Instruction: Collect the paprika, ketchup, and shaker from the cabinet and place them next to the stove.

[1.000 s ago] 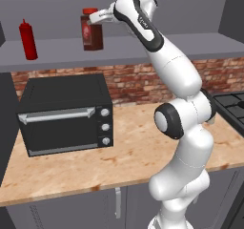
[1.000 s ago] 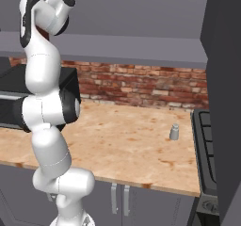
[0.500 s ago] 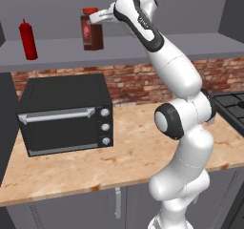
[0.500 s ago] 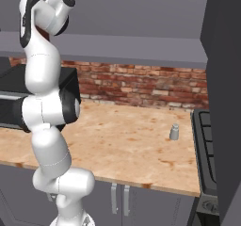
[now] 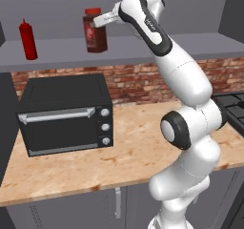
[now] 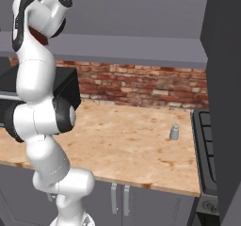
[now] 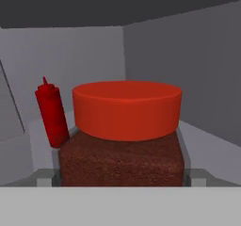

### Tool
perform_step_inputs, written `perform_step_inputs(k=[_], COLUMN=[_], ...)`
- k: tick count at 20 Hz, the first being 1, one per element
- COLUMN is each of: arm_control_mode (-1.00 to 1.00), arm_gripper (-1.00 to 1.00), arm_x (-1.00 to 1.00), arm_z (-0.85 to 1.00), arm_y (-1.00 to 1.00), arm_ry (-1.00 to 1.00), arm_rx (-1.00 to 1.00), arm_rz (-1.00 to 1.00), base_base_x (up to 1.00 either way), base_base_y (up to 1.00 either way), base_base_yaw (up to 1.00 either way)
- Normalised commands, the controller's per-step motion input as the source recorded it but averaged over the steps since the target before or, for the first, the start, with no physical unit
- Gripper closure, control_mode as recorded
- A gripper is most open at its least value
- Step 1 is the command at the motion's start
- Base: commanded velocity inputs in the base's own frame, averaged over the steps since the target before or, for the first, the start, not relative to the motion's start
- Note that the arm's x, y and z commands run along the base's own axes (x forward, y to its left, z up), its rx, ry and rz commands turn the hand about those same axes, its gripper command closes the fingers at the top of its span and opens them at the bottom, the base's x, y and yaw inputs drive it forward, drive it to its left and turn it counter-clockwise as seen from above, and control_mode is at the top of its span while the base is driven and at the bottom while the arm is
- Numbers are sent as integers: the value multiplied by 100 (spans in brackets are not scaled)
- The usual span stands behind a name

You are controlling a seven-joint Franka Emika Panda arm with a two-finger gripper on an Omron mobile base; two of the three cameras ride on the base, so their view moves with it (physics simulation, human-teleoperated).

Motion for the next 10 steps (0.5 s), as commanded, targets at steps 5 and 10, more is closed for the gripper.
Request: perform_step_inputs(k=[5,10], arm_control_mode=[-100,-100], arm_gripper=[100,100], arm_x=[-100,-100], arm_z=[-11,-4], arm_y=[-26,-45], arm_ry=[-13,-5], arm_rx=[3,7], arm_rz=[-8,-21], base_base_x=[0,0], base_base_y=[0,0], base_base_yaw=[0,0])
